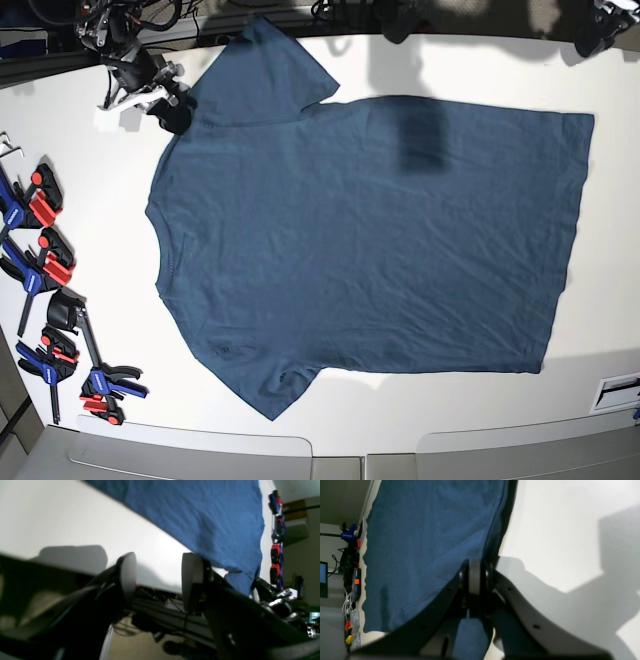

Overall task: Fold the T-shirt properly
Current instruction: 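Move the right gripper to the teal shirt's shoulder and grasp it, then move the left gripper to the hem corner on the same side and grasp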

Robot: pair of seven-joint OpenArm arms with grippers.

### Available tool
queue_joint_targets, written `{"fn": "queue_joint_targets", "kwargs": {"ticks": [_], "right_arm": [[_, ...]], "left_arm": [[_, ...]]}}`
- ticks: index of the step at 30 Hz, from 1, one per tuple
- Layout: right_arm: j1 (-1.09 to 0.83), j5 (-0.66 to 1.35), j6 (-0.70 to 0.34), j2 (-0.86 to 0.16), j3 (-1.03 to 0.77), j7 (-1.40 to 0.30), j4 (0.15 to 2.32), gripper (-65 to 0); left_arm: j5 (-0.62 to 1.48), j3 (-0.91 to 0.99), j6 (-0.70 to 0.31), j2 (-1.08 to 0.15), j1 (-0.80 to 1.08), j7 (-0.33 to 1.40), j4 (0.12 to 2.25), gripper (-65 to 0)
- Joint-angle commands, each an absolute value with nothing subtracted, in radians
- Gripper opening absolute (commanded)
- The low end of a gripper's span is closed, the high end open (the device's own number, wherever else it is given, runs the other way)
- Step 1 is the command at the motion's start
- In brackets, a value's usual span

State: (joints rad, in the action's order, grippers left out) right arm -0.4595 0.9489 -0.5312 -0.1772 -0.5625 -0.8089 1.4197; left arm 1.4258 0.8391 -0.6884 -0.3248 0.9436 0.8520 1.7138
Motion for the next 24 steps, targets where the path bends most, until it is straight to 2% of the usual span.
{"fn": "queue_joint_targets", "kwargs": {"ticks": [1,7,13,24], "right_arm": [[-0.463,0.941,-0.513,-0.177,-0.560,-0.829,1.414,-65.0],[-0.463,0.942,-0.513,-0.177,-0.559,-0.829,1.414,-65.0],[-0.462,0.942,-0.513,-0.177,-0.559,-0.828,1.414,-65.0],[-0.462,0.942,-0.513,-0.177,-0.559,-0.828,1.414,-65.0]], "left_arm": [[1.404,0.850,-0.698,-0.344,0.944,0.839,1.723,-38.1],[1.257,0.850,-0.690,-0.437,0.856,0.806,1.720,-38.1],[1.116,0.850,-0.595,-0.550,0.751,0.737,1.663,-38.1],[1.149,0.849,-0.593,-0.694,0.519,0.736,1.193,-38.4]]}}
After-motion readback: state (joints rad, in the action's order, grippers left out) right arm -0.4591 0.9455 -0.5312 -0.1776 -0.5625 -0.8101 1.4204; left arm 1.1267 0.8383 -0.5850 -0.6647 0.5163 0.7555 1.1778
